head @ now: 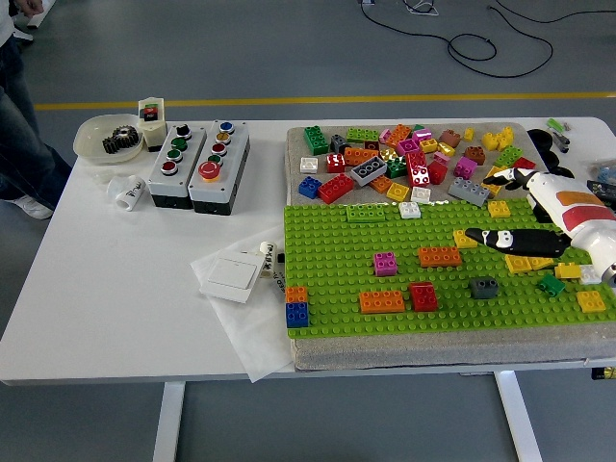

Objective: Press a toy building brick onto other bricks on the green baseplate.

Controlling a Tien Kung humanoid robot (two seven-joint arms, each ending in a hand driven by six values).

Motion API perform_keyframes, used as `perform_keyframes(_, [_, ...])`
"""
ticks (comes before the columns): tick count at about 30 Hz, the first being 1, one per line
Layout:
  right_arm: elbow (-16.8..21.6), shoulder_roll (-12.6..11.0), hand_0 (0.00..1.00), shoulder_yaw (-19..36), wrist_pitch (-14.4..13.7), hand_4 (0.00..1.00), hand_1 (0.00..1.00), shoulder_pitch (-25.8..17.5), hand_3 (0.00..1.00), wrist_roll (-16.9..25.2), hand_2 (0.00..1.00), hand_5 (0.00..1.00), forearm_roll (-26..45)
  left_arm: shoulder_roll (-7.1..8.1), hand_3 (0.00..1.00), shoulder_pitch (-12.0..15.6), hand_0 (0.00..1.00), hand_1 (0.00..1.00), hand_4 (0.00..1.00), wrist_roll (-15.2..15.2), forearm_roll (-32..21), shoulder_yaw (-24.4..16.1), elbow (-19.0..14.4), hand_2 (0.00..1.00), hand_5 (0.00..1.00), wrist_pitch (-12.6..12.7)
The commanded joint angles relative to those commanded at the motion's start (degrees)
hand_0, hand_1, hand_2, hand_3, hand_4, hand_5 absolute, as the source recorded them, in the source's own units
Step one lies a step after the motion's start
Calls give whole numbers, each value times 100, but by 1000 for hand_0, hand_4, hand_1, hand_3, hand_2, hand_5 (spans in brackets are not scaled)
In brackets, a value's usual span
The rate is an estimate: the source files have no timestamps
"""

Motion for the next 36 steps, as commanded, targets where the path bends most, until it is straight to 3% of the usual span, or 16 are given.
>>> perform_keyframes(10, [-179,-40,658,-369,277,991,660,0,683,71,720,333,-629,3,589,-4,760,766,616,8,34,-21,0,786,634,-3])
perform_keyframes(11, [-209,-39,621,-397,274,969,647,-1,648,72,708,286,-620,4,589,-4,760,766,616,7,28,-16,0,786,633,-3])
perform_keyframes(22, [-534,-4,584,-826,199,960,644,96,643,116,703,285,-644,11,590,-8,760,766,616,2,22,-7,0,786,633,0])
perform_keyframes(28, [-805,135,567,-1056,16,947,636,224,628,149,701,284,-744,12,589,5,759,766,616,6,21,-7,0,788,633,1])
perform_keyframes(36, [-1050,205,526,-1283,35,882,606,345,578,150,660,275,-1026,7,589,7,759,765,616,11,32,-15,0,788,631,1])
